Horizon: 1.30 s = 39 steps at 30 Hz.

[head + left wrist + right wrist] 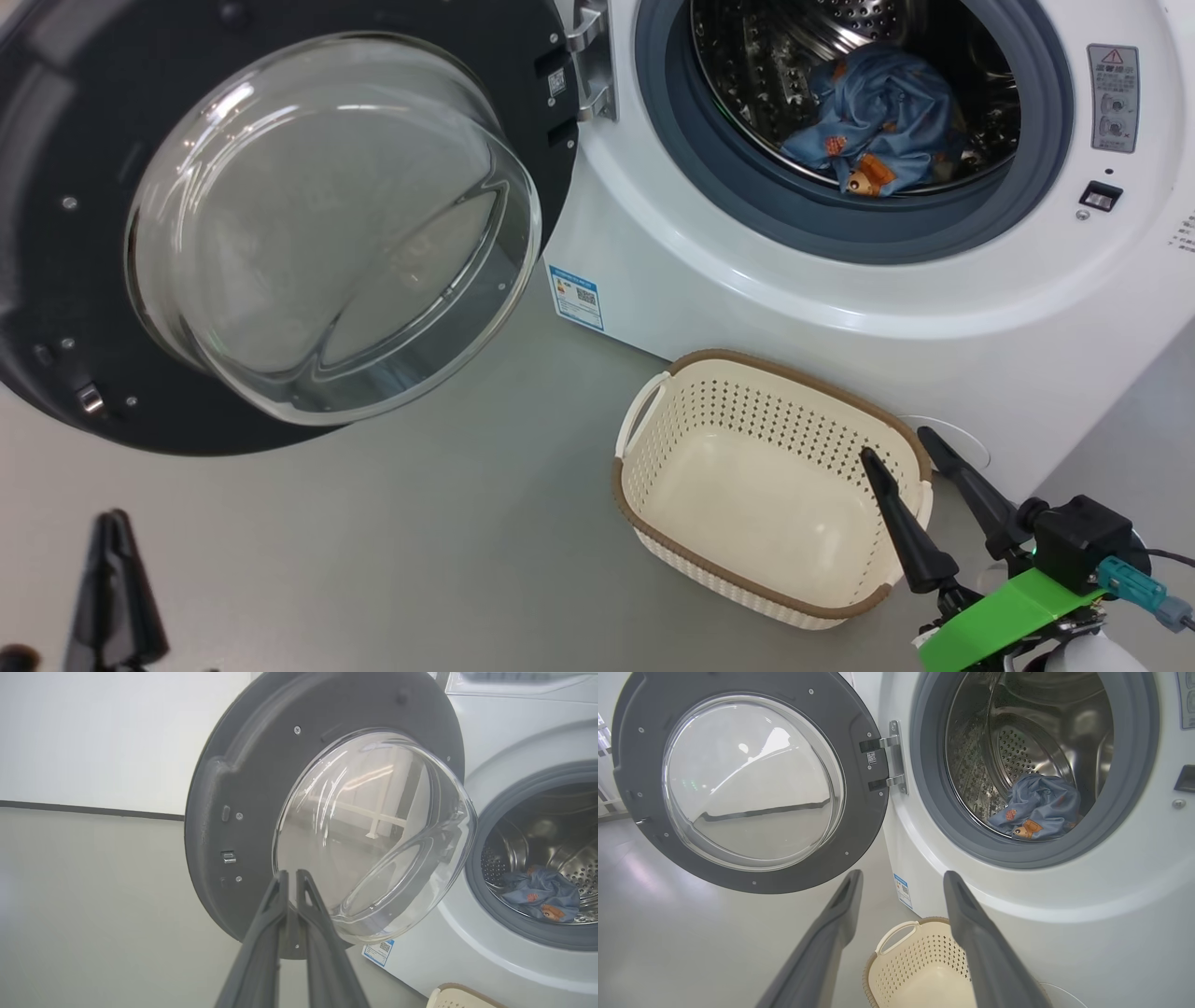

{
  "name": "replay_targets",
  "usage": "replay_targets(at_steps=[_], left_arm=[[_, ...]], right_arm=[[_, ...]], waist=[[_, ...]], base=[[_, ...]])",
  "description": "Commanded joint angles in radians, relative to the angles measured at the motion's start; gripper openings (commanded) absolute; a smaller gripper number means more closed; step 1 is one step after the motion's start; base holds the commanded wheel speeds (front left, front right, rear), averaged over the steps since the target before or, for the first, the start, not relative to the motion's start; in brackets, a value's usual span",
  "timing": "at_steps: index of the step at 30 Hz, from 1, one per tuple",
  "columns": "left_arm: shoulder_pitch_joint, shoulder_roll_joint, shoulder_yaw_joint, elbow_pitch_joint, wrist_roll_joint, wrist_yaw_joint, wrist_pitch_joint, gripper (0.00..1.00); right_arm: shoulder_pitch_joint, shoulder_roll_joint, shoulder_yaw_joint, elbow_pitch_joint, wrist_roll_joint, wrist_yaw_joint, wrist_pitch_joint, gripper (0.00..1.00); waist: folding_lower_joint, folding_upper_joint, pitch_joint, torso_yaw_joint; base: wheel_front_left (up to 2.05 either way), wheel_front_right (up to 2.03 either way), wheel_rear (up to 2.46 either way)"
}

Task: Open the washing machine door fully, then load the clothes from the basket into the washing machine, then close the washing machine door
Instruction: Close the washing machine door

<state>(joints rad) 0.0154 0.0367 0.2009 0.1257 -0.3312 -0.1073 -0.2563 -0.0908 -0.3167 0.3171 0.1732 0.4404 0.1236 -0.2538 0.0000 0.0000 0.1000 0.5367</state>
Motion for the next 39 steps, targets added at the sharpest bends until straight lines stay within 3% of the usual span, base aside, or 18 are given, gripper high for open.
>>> replay_targets(at_steps=[1, 4, 12, 20, 24, 32, 39], left_arm=[[-0.043, 0.014, 0.043, -0.038, -0.011, -0.007, -0.006, 0.00], [-0.081, 0.019, 0.089, -0.070, -0.008, -0.018, -0.006, 0.00], [-0.273, 0.203, 0.160, -0.066, -0.211, -0.023, -0.006, 0.00], [-0.495, 0.426, 0.155, 0.138, -0.489, -0.023, -0.005, 0.00], [-0.603, 0.507, 0.135, 0.262, -0.649, -0.023, 0.028, 0.00], [-0.767, 0.634, 0.110, 0.527, -0.890, -0.023, 0.221, 0.00], [-0.845, 0.696, 0.066, 0.635, -0.996, -0.023, 0.414, 0.00]], right_arm=[[-0.005, -0.009, 0.010, -0.025, 0.002, 0.007, -0.008, 0.89], [0.004, -0.005, -0.001, -0.030, -0.002, 0.007, -0.008, 0.89], [-0.006, -0.007, -0.008, -0.041, -0.011, 0.007, -0.008, 0.90], [-0.043, -0.029, 0.005, -0.044, -0.014, 0.007, -0.008, 0.90], [-0.065, -0.044, 0.011, -0.044, -0.013, 0.007, -0.008, 0.90], [-0.104, -0.068, 0.023, -0.045, -0.015, 0.007, -0.008, 0.90], [-0.119, -0.089, 0.024, -0.048, -0.015, 0.007, -0.008, 0.89]], waist=[[0.0000, 0.0000, 0.001, 0.000], [0.0000, 0.0000, 0.007, -0.002], [0.0000, 0.0000, 0.051, -0.020], [0.0000, 0.0000, 0.120, -0.032], [0.0000, 0.0000, 0.152, -0.039], [0.0000, 0.0000, 0.213, -0.052], [0.0000, 0.0000, 0.252, -0.048]], base=[[0.00, 0.00, 0.00], [0.00, 0.00, 0.00], [0.00, 0.00, 0.00], [0.00, 0.00, 0.00], [0.00, 0.00, 0.00], [0.00, 0.00, 0.00], [0.00, 0.00, 0.00]])
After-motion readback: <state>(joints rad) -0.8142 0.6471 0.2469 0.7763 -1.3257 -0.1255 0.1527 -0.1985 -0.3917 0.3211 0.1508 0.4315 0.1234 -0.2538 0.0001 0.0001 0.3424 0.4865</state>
